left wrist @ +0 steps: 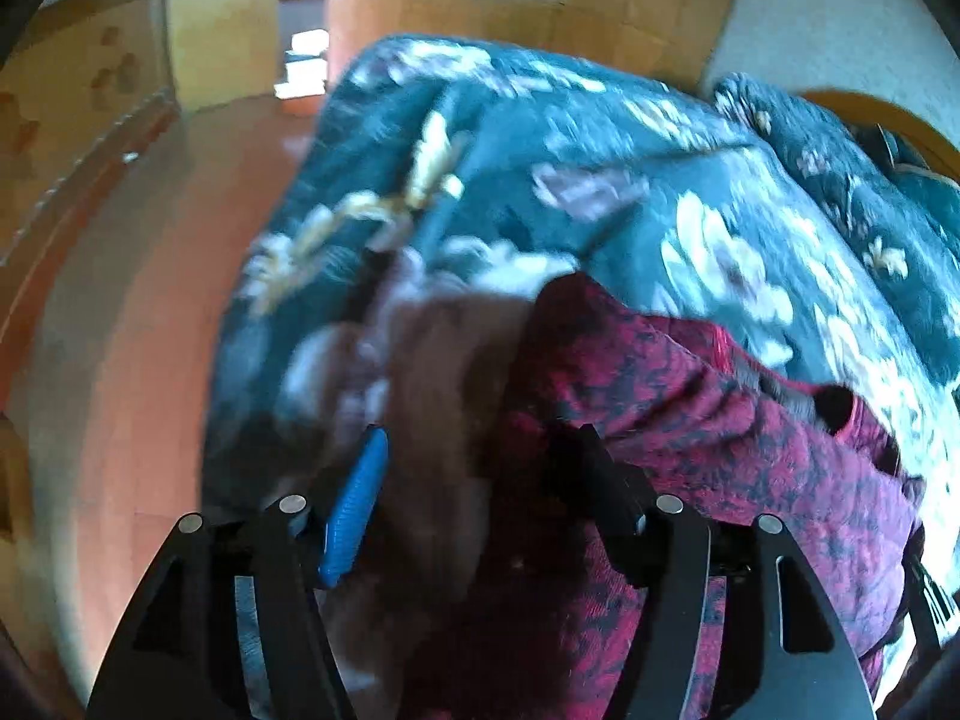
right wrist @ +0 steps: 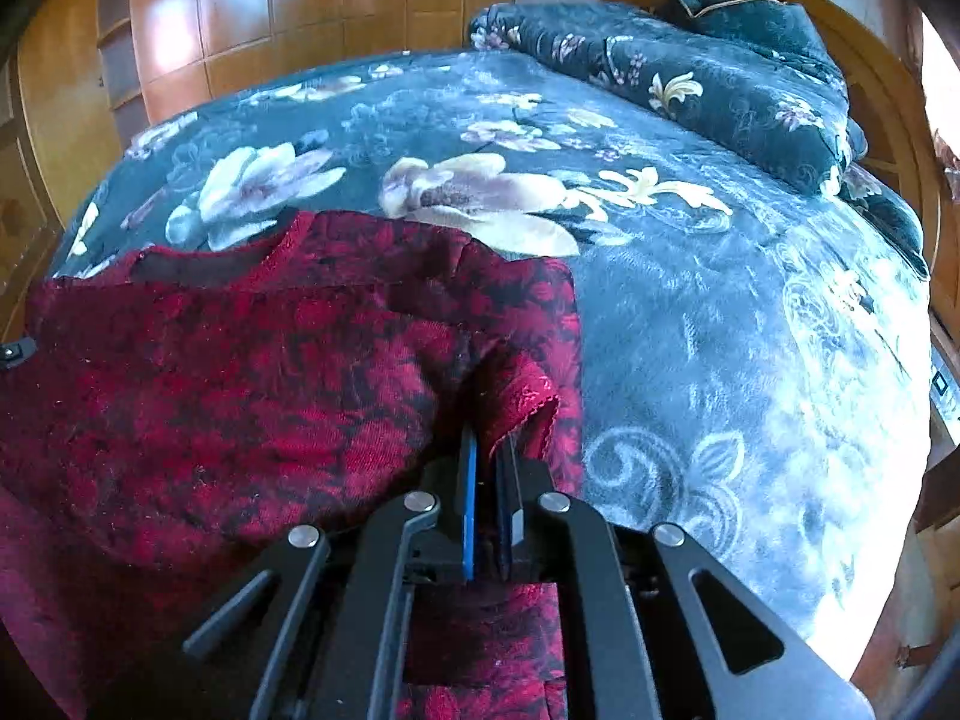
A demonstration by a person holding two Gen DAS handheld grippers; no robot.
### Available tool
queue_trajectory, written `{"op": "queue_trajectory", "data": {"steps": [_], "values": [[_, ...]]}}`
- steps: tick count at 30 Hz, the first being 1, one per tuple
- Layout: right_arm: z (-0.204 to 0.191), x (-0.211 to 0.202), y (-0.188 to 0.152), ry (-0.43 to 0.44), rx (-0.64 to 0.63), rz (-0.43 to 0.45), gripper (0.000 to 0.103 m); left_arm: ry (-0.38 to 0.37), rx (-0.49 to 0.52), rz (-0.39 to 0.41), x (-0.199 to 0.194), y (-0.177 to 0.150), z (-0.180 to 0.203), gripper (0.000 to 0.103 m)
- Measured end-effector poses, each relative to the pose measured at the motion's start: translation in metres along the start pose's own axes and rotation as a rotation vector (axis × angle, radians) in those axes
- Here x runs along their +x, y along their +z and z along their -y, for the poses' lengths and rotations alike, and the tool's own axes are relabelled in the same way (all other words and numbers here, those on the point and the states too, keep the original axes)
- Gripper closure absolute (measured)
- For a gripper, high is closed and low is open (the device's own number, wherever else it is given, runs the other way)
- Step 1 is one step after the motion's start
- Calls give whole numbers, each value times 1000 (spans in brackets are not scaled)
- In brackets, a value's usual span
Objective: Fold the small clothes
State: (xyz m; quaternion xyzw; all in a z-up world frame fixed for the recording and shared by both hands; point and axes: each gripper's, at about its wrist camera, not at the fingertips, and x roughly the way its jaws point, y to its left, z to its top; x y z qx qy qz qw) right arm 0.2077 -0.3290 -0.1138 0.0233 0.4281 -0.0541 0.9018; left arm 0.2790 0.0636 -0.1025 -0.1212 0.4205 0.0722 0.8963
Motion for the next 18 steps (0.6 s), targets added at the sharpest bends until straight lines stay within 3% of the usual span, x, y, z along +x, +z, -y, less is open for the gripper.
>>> {"op": "queue_trajectory", "data": {"steps": [2, 3, 4, 7, 9, 12, 15, 16, 18], "values": [[3, -3, 3, 10, 15, 0, 89, -36, -5, 58, -19, 0, -3, 39], [5, -6, 5, 4, 18, 0, 72, -71, 2, 102, -31, 0, -4, 39], [9, -12, 7, -5, 25, 8, 64, -106, 11, 139, -42, -1, -3, 39], [16, -41, 12, 32, 63, 63, 62, -200, 50, 169, -54, 5, 7, 40], [11, -58, 14, 83, 60, 99, 62, -265, 80, 144, -52, 9, 19, 40], [-10, -60, 17, 152, 20, 85, 62, -298, 99, 60, -28, 13, 38, 40], [-28, -37, 19, 148, -5, 31, 59, -269, 86, -56, 15, 15, 46, 41], [-29, -27, 18, 138, 5, 4, 58, -249, 77, -93, 31, 14, 44, 48], [-28, 1, 16, 115, 27, -47, 54, -230, 84, -112, 51, 9, 41, 53]]}}
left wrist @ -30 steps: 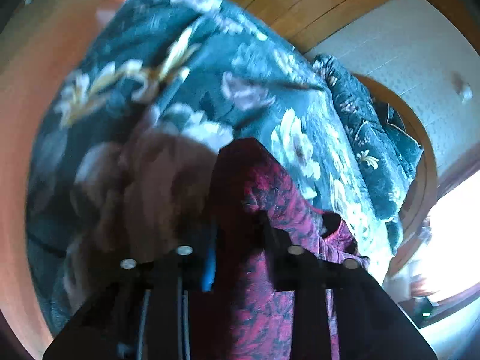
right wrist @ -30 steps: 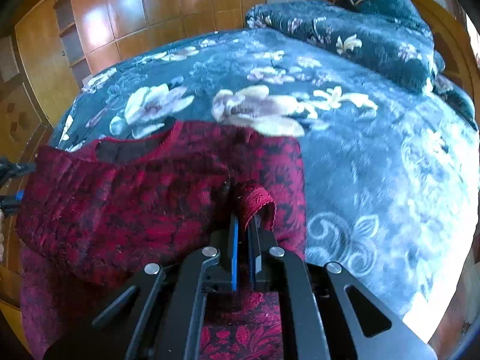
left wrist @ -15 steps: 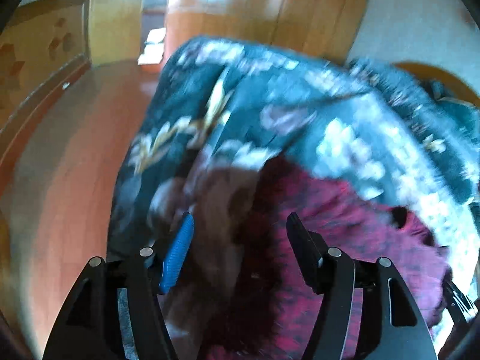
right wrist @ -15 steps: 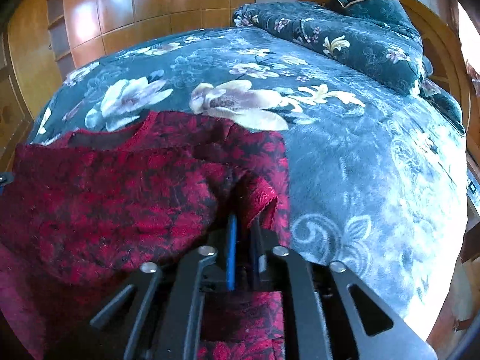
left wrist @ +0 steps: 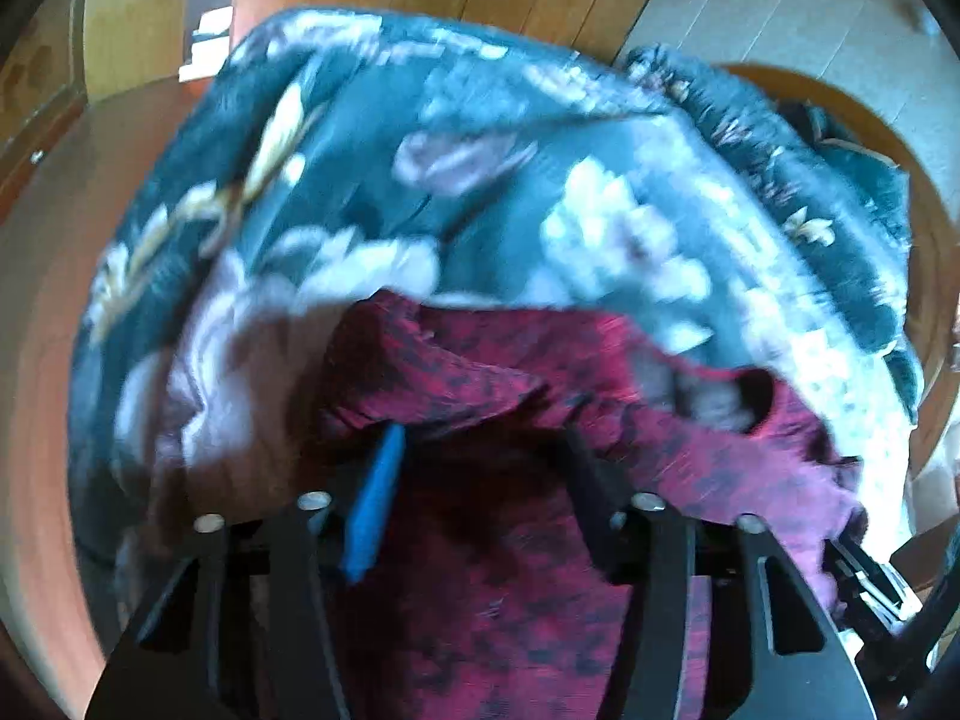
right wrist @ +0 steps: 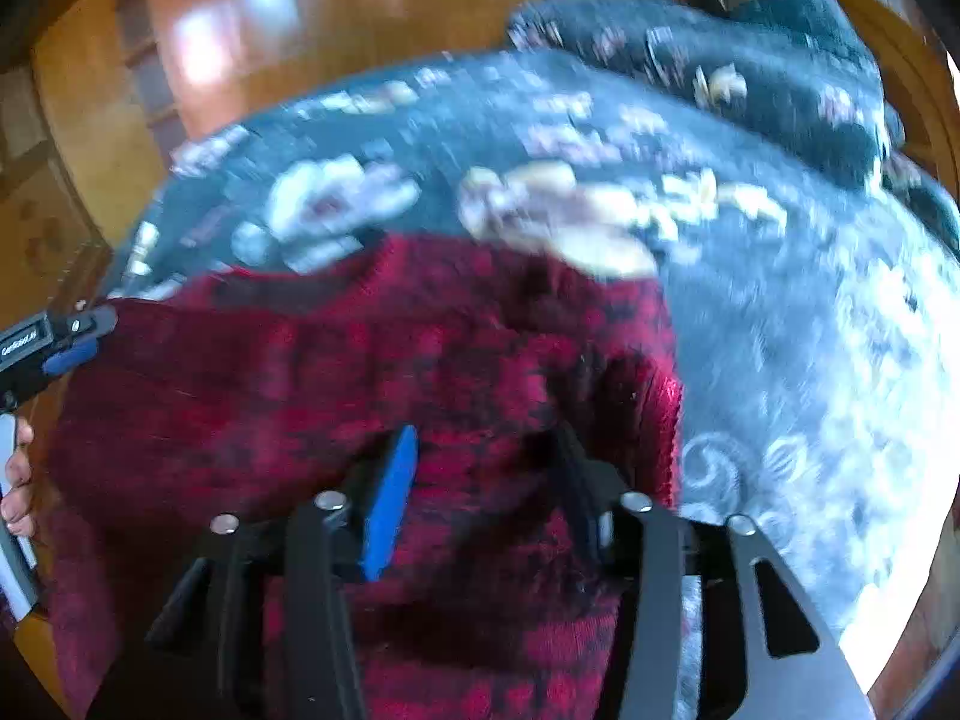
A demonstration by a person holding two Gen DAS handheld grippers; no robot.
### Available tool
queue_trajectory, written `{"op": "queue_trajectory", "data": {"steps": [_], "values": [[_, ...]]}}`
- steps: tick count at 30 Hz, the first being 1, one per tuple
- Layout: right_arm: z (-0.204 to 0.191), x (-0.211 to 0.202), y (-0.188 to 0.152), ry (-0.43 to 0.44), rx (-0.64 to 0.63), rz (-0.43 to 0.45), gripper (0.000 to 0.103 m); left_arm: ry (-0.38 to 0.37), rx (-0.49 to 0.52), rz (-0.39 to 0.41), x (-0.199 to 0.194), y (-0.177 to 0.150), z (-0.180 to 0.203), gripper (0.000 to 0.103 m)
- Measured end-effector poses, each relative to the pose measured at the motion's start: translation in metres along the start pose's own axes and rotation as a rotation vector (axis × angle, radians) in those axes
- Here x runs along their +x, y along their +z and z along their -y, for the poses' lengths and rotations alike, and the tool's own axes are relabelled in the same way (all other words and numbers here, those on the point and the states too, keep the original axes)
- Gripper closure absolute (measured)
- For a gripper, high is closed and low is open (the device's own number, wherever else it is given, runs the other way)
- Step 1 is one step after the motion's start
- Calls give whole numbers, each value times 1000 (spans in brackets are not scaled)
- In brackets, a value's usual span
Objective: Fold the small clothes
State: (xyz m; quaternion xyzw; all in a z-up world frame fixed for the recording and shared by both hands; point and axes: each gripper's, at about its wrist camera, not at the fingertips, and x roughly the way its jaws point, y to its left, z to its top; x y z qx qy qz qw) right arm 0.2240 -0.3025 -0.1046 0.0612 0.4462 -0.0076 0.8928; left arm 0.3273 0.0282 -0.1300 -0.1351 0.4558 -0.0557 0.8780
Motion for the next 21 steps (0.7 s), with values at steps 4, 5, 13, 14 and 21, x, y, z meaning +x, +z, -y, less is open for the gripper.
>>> {"op": "queue_trajectory", "data": {"steps": [4, 5, 13, 14, 21], "values": [[-3, 21, -9, -25, -22, 43, 53, 46, 87, 54, 3, -12, 7, 53], [-6, 23, -11, -42, -33, 54, 52, 50, 85, 57, 1, -14, 8, 53], [-11, 17, -8, -79, -74, 47, 48, 134, 82, 103, -64, -35, 15, 41], [-11, 13, -7, -83, -76, 42, 37, 129, 76, 110, -75, -45, 12, 41], [-9, -41, -31, -27, -57, 35, 20, 120, 45, 74, -114, -108, -9, 35]]}}
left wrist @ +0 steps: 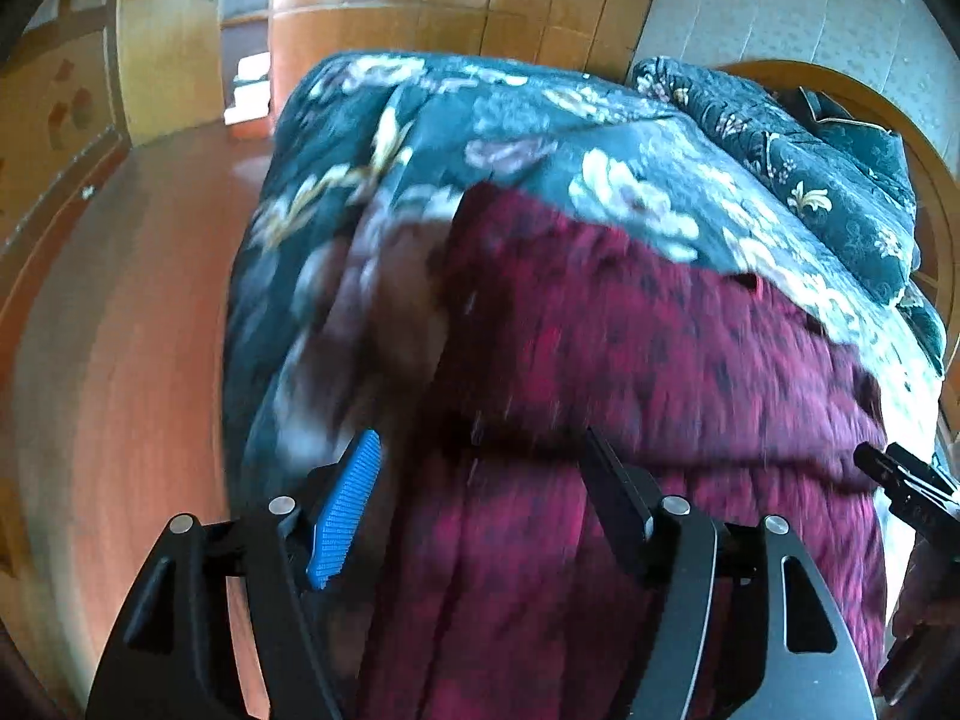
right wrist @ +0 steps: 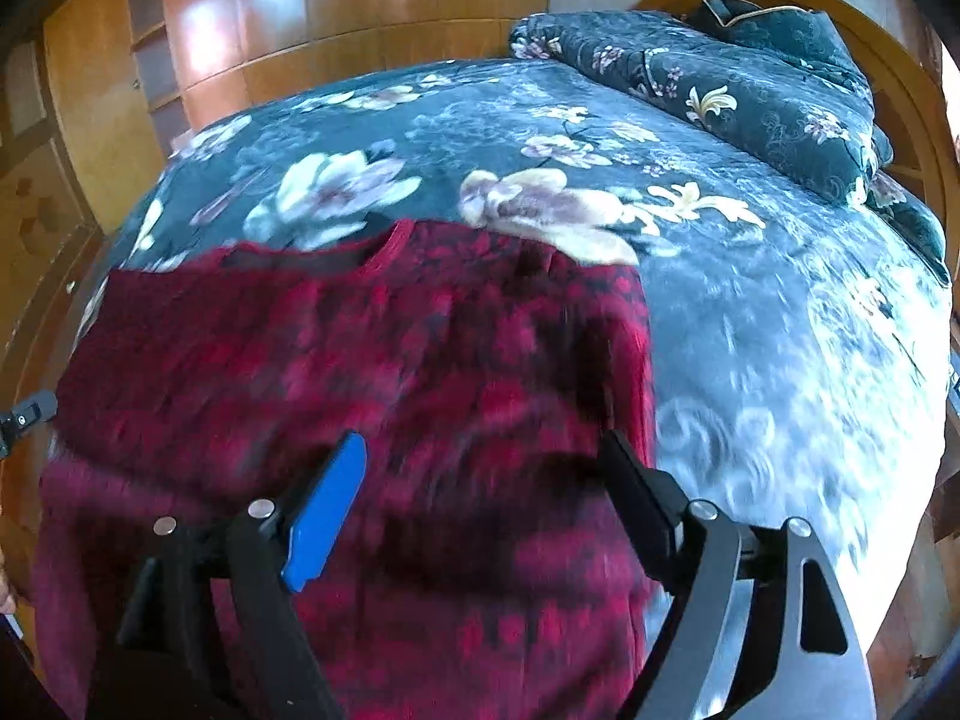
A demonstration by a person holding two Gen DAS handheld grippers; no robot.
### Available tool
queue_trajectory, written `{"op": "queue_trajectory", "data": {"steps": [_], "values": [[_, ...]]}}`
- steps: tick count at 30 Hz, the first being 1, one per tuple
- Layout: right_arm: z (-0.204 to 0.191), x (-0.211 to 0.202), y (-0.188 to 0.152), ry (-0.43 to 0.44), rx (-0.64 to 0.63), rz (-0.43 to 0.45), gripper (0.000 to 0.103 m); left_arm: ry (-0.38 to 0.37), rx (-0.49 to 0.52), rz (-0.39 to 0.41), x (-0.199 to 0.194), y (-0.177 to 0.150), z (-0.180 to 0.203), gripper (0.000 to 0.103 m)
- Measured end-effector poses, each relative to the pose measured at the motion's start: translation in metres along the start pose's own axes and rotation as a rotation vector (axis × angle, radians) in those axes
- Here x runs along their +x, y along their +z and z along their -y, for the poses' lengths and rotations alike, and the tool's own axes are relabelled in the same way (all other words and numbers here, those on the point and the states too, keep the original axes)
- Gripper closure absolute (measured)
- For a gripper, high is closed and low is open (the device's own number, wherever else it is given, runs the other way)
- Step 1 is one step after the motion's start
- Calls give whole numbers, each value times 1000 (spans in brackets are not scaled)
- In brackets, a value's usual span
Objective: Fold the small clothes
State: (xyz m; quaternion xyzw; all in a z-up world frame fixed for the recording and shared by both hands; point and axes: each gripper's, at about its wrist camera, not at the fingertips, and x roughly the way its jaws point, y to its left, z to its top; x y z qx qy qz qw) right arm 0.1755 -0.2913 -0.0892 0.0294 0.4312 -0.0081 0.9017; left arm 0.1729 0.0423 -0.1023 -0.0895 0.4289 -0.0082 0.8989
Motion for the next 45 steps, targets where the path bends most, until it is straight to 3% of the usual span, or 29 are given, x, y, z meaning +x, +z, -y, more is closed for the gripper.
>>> {"op": "queue_trajectory", "data": {"steps": [2, 11, 20, 26, 27, 29, 31, 33, 38, 45], "values": [[-1, -8, -18, 43, -6, -53, 19, -14, -13, -30, -10, -20, -9, 35], [12, -52, -108, 43, -3, -175, 18, -139, -57, -168, -48, -104, -44, 35], [41, -103, -194, 225, 174, -292, 20, -300, -109, -255, -74, -160, -69, 35], [40, -116, -243, 340, 215, -388, 30, -400, -131, -322, -83, -192, -74, 35], [41, -117, -247, 351, 218, -388, 33, -414, -135, -328, -84, -195, -73, 40], [41, -119, -250, 360, 223, -383, 42, -436, -128, -326, -86, -198, -70, 54], [40, -123, -250, 382, 212, -381, 60, -449, -96, -306, -94, -196, -66, 81], [36, -127, -246, 391, 180, -381, 74, -464, -81, -284, -102, -193, -66, 91], [32, -149, -230, 436, 145, -347, 84, -572, -150, -220, -127, -175, -76, 93], [54, -196, -166, 644, 265, -142, 85, -716, -235, -123, -141, -121, -75, 93]]}}
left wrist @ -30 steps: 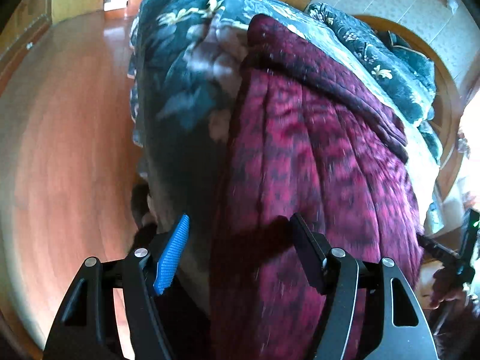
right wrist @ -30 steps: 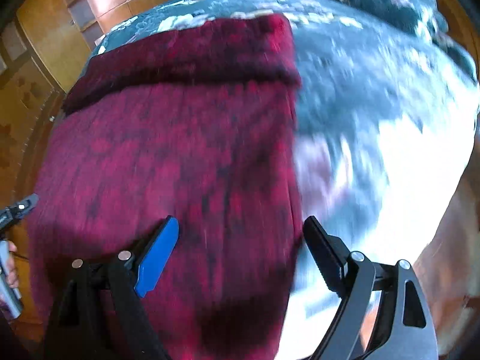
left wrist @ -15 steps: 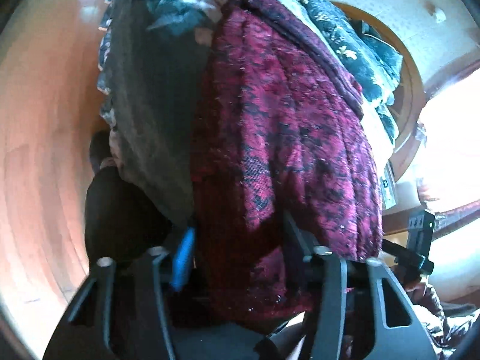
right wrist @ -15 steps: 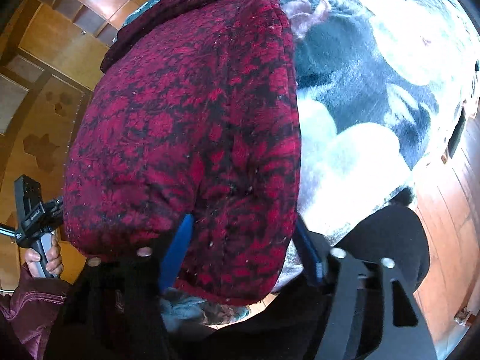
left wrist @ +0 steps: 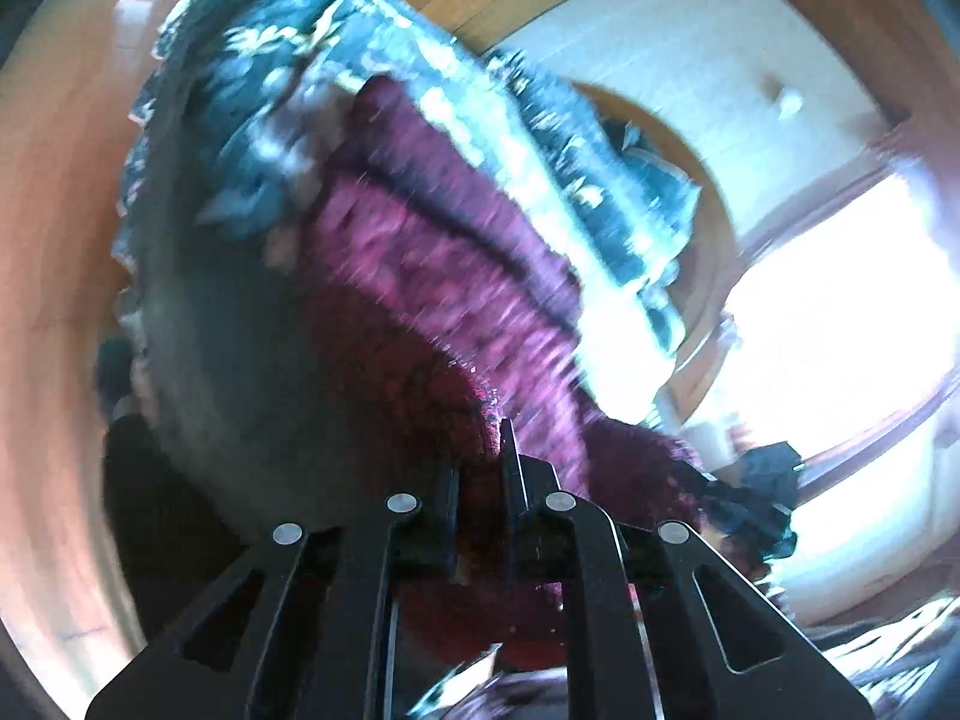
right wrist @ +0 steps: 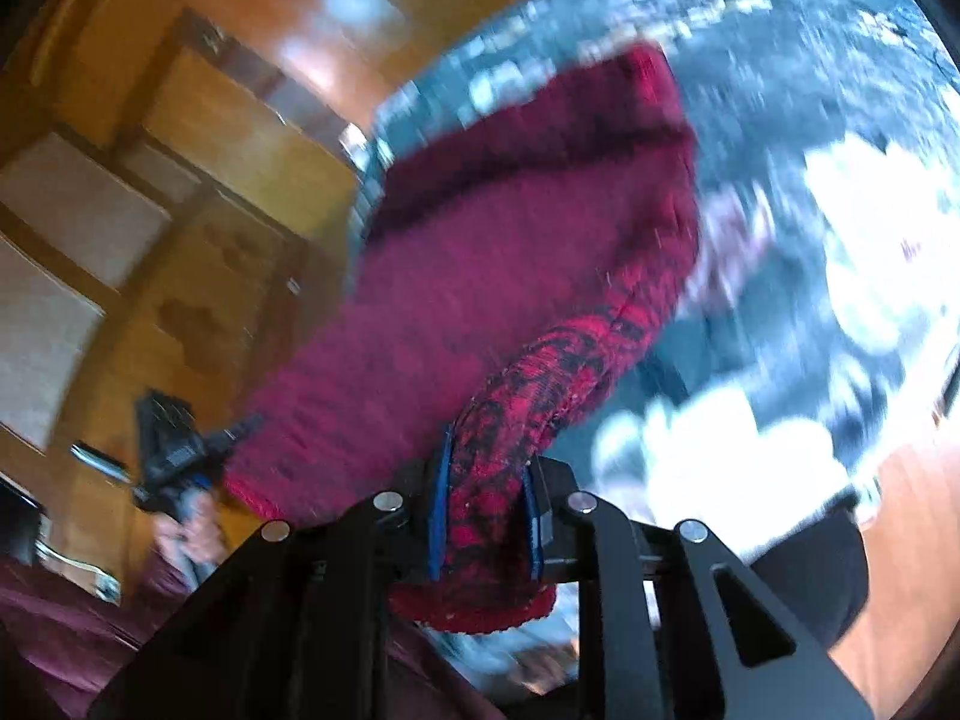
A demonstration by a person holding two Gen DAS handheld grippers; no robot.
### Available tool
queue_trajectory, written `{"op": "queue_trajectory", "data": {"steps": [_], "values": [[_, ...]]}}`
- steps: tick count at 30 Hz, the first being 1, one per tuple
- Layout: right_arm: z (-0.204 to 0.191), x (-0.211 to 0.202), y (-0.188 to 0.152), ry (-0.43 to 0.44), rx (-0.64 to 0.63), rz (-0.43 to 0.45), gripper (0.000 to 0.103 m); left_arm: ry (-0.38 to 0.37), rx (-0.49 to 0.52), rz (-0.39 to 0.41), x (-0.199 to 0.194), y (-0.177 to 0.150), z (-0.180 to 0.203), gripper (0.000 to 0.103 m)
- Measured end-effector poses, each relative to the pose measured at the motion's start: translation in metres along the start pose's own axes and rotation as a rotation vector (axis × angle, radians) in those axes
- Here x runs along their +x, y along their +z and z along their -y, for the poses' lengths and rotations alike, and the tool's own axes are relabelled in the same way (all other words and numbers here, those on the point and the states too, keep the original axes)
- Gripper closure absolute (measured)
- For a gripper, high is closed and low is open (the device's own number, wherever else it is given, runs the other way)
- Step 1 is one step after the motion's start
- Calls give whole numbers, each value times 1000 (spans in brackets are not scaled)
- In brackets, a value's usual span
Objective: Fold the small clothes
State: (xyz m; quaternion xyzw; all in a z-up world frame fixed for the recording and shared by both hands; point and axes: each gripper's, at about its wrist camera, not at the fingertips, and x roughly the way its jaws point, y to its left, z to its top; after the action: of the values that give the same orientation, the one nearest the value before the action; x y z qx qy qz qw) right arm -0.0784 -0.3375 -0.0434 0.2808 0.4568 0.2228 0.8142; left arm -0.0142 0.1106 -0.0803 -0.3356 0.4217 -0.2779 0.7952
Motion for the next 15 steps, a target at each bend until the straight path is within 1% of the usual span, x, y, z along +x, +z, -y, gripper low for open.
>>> {"op": "queue_trajectory", "data": {"steps": [2, 4, 7, 11, 12, 13, 14, 15], "values": [[-3, -1, 18, 33, 20, 44, 85, -26, -13, 15, 5, 18, 5, 93], [-1, 5, 41, 38, 50, 83, 85, -26, -27, 20, 17, 40, 8, 93], [12, 21, 74, 32, 123, 114, 85, 7, -50, 16, 40, 70, 5, 93], [32, 43, 108, -18, 181, 100, 85, 59, -99, 8, 69, 103, -5, 93], [35, 53, 118, -33, 193, 86, 85, 73, -124, 2, 79, 111, -11, 92], [37, 59, 122, -45, 197, 78, 85, 80, -150, -5, 85, 117, -15, 87], [41, 67, 129, -62, 208, 65, 83, 75, -199, -18, 92, 125, -23, 85], [43, 69, 128, -64, 216, 58, 79, 65, -231, -22, 95, 130, -30, 79]]}}
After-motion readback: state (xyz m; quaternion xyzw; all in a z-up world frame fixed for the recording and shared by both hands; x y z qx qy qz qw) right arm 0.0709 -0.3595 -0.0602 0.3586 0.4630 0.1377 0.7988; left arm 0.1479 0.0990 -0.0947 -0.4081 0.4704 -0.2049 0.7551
